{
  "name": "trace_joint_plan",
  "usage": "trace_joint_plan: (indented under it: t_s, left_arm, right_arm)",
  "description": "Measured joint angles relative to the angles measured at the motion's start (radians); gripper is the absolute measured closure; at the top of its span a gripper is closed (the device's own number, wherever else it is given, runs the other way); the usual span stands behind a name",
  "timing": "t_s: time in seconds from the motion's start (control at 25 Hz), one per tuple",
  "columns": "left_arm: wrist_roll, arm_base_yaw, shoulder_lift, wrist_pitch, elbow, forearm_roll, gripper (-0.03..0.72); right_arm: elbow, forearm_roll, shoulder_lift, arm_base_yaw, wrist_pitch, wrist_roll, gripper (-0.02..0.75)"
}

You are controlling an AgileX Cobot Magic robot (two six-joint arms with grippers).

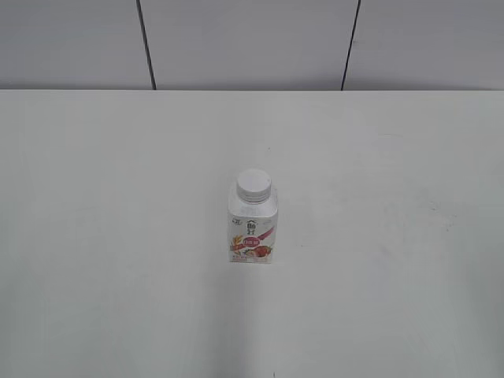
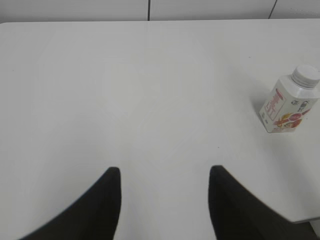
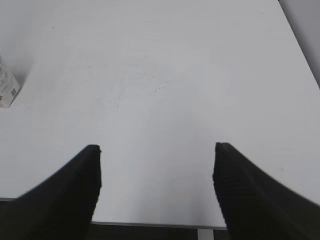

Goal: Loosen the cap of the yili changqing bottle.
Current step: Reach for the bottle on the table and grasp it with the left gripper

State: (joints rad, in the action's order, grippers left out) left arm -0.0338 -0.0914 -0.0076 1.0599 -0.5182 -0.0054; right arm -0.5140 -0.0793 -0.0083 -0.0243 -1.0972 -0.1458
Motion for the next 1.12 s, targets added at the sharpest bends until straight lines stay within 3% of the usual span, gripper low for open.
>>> trace_joint_plan:
  t_s: [0.96,1.12]
  left_arm:
    - [0.0,0.0,0.0,-0.003,0.0,-0.001,0.356]
    - [0.0,0.0,0.034,-0.098,-0.044,0.027,0.356]
  right_arm:
    - [0.0,0.0,0.0,0.0,0.0,0.0,0.184]
    - [0.0,0.0,0.0,0.0,0.0,0.0,0.184]
